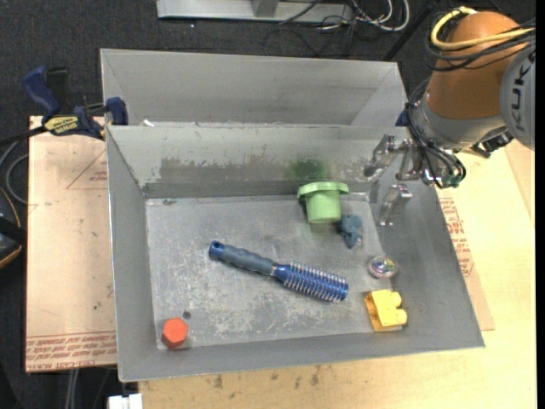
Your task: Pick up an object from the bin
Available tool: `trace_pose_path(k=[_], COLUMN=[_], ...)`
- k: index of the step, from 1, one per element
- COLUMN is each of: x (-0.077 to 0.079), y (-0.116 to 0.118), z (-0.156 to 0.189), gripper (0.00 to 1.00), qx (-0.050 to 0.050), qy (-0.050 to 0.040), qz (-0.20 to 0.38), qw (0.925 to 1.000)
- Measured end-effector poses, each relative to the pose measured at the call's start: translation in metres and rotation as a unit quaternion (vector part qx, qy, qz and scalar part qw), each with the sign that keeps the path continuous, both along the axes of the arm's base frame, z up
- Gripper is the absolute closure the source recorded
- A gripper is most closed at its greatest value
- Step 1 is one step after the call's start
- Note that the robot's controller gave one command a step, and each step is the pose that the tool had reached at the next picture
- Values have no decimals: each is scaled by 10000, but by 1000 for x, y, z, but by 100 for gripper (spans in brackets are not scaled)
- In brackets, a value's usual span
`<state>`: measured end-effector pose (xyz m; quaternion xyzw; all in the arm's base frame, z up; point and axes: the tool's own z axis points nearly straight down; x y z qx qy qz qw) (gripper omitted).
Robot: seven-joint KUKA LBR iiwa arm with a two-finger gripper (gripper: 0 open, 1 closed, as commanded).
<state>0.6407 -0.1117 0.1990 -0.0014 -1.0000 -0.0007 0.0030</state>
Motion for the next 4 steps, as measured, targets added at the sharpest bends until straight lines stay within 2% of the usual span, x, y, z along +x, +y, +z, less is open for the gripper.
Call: trace_pose_path(k=[1, 2, 3, 4], x=[-53, -146, -151, -152], y=[51, 129, 180, 180], z=[-55, -90, -117, -117], gripper=[0, 0, 0, 100], qx=[12, 15, 1, 5], qy=[11, 23, -111, -86], qz=[260, 183, 1636, 1637], qw=[9997, 9998, 9865, 9865])
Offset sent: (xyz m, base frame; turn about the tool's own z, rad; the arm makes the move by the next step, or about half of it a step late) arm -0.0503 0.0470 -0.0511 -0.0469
